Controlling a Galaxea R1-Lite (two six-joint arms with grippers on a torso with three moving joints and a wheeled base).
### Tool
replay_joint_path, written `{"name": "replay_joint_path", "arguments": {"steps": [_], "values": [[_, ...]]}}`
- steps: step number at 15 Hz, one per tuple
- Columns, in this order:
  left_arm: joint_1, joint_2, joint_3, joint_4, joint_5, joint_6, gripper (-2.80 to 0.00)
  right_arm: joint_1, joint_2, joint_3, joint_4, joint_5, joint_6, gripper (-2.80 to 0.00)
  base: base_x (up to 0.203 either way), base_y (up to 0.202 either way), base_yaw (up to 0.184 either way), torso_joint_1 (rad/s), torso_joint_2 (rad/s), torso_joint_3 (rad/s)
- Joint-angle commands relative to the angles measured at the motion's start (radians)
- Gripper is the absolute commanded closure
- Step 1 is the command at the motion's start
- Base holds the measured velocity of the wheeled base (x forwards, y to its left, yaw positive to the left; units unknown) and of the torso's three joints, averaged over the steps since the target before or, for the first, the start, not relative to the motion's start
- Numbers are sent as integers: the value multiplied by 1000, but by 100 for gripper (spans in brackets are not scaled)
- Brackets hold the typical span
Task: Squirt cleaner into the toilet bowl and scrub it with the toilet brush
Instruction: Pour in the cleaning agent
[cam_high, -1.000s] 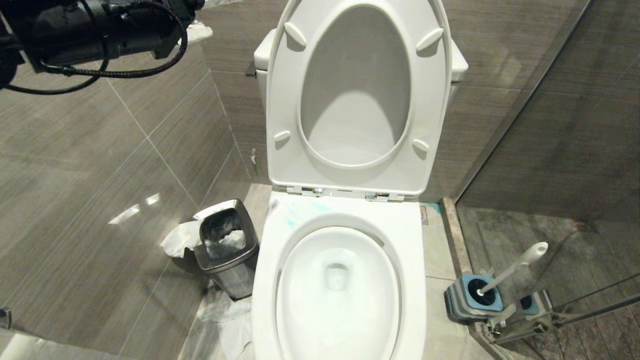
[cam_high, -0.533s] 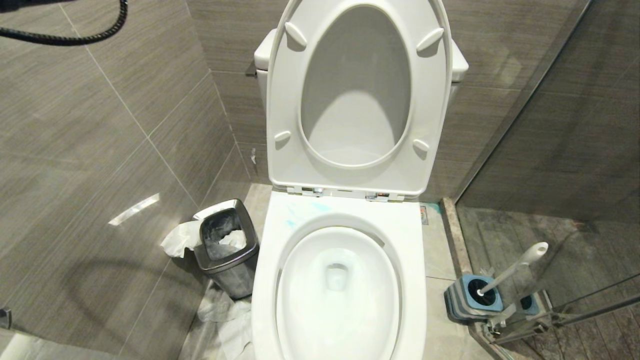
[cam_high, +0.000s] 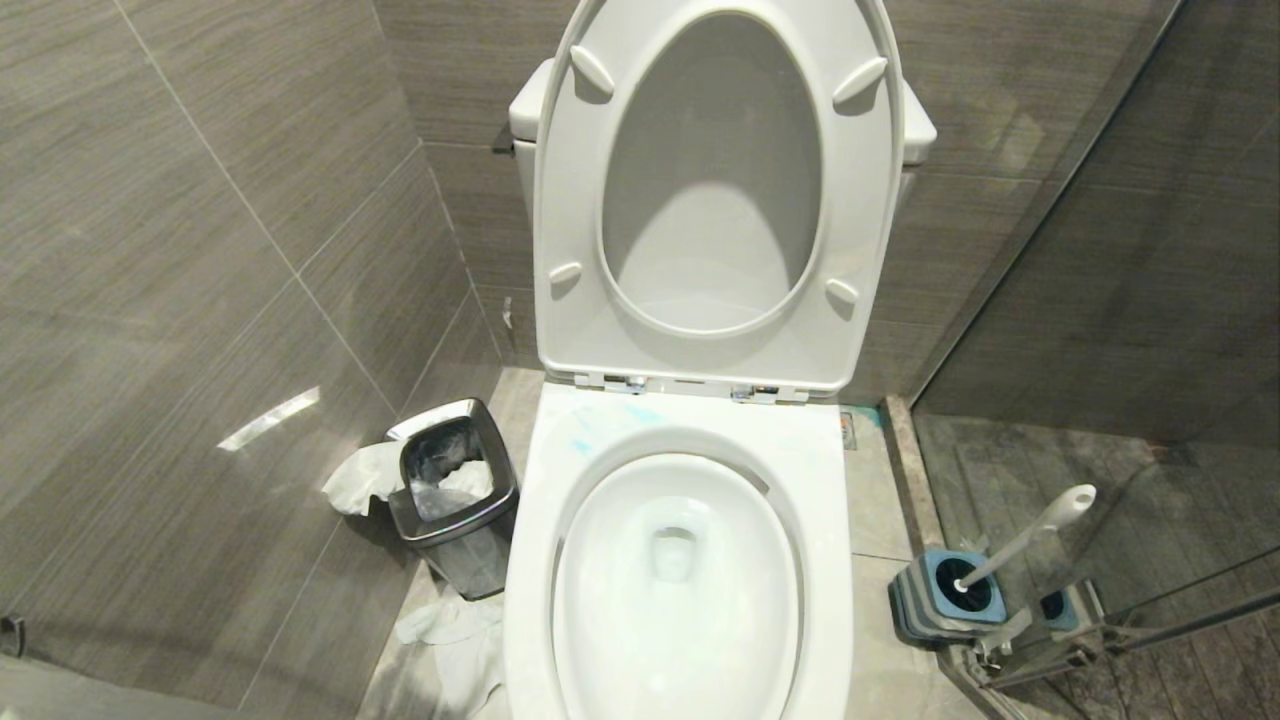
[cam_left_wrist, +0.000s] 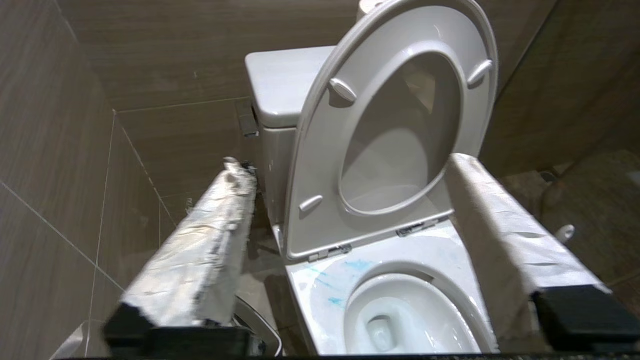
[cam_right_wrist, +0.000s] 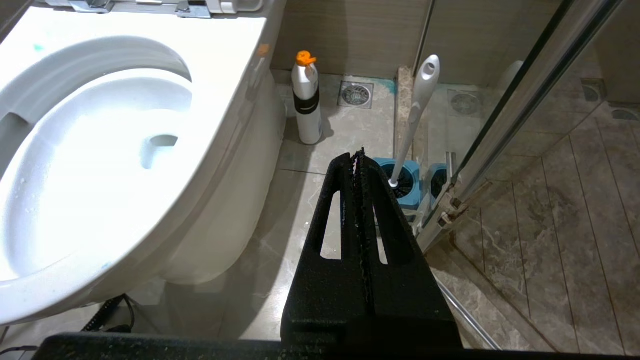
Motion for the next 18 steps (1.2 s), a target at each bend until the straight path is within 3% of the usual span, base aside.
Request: {"name": "replay_joint_path", "arguments": {"steps": [1,9,11,14,18], "values": [[-3,-75,51,-2,0,-1,0,0,0,0,0,0,1,0,0,0,0,0,0,0],[12,-107,48,-4,-7,-10,0,0,0,0,0,0,1,0,0,0,0,0,0,0],[90,-125,48,-6,-48,-12,0,0,0,0,0,0,1,0,0,0,0,0,0,0],[226,-201,51,-2,-196,-31,0,0,0,0,0,0,1,0,0,0,0,0,0,0],[347,-273,43,-3,-273,-77,0,0,0,0,0,0,1,0,0,0,0,0,0,0]]}}
